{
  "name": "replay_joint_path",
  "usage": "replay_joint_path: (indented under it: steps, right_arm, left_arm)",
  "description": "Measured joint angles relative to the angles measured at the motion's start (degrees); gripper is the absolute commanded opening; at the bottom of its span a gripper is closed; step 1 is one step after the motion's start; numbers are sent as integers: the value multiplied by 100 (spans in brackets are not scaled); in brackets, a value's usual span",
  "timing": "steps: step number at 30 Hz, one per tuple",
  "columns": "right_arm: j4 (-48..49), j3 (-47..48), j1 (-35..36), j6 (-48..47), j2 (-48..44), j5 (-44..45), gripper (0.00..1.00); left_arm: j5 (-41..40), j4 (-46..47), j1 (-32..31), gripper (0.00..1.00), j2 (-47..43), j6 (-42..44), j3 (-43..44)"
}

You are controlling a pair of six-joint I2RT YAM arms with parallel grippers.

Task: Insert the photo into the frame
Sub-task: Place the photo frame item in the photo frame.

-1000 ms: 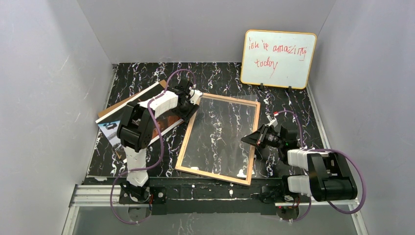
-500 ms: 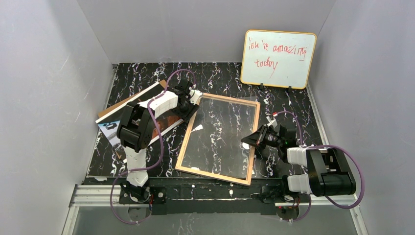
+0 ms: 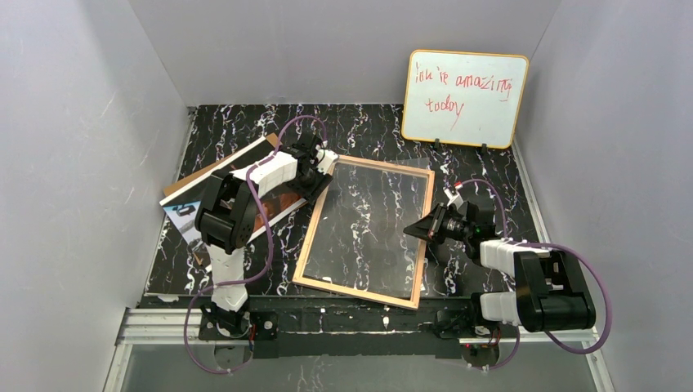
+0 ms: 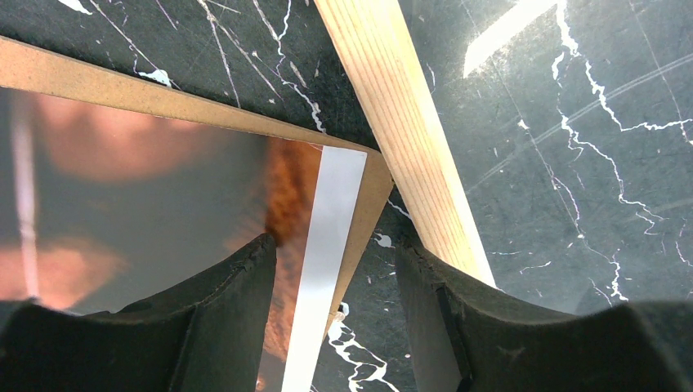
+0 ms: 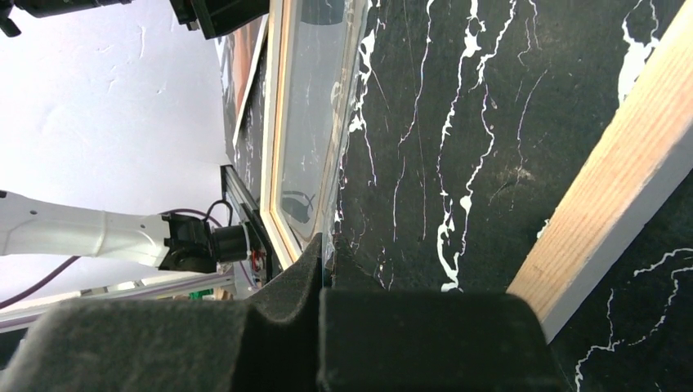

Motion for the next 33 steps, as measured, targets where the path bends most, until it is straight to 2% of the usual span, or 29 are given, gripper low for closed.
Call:
replay_joint_path:
  steps: [16,33]
  right_arm:
    - [-210,-26,0,2,-240,74,1]
    - [-221,-116,-2,-7,92,133,1]
  left_arm:
    - [-2,-2,0,53,0,2,2]
    - [-2,2,0,53,0,11,0]
